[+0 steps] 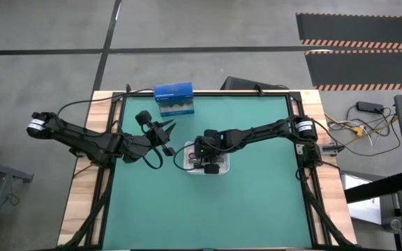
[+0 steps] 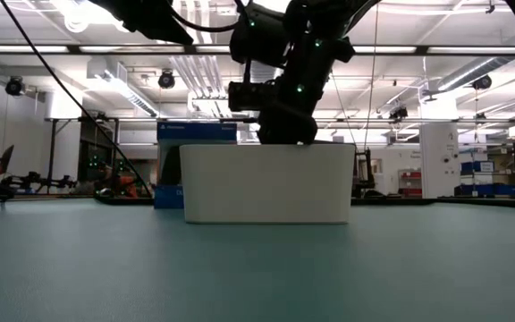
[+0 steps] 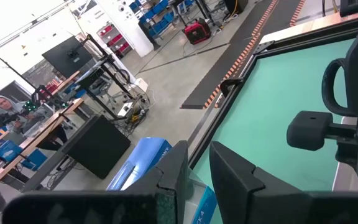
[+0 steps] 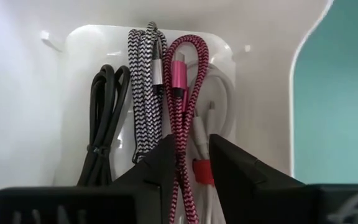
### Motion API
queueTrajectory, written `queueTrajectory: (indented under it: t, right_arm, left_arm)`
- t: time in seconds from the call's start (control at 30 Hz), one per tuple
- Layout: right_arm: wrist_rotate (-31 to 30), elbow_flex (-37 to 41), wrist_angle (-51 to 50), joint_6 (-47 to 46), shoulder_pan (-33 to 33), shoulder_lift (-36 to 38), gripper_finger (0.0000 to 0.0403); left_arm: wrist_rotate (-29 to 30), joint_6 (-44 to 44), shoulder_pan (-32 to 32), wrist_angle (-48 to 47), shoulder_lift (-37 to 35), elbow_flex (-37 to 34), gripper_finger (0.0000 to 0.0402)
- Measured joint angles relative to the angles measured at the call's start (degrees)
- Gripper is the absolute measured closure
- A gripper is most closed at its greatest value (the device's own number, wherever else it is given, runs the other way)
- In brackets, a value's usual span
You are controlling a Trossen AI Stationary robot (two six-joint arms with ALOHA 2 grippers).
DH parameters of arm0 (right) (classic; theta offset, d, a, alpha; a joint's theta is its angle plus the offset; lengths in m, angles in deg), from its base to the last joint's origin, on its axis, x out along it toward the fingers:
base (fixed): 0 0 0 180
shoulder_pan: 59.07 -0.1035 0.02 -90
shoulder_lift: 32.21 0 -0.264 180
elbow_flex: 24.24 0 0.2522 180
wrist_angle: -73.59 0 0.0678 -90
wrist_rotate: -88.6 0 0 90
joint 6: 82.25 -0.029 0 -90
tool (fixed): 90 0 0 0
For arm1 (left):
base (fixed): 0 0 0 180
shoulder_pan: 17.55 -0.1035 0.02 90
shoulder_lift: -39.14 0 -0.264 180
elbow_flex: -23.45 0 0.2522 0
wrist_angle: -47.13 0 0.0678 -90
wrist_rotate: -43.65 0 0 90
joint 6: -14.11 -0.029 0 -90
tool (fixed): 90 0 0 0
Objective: Pick and place USB-C Cables
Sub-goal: Return to Home Position
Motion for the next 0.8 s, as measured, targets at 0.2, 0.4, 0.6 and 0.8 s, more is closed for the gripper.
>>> queueTrajectory:
  t: [0.2, 0.4, 0.6, 0.8]
  right_arm:
    - [0.0, 0.0, -0.1, -0.9, 0.0, 2.8, 0.0306]
    - [0.3, 0.0, -0.8, -2.4, -0.3, 5.2, 0.0307]
    - [0.5, 0.0, -1.0, -1.5, -1.7, 7.9, 0.0316]
    - [0.5, 2.2, 1.5, -0.4, -2.8, 10.5, 0.0325]
  left_arm:
    - [0.0, 0.0, 0.0, 0.0, 0.0, 0.0, 0.0349]
    - [0.0, 0.0, 0.0, 0.0, 0.0, 0.0, 0.0349]
    - [0.0, 0.0, 0.0, -0.1, 0.0, 0.0, 0.0349]
    - [0.0, 0.0, 0.9, -0.2, 0.0, 0.0, 0.0349]
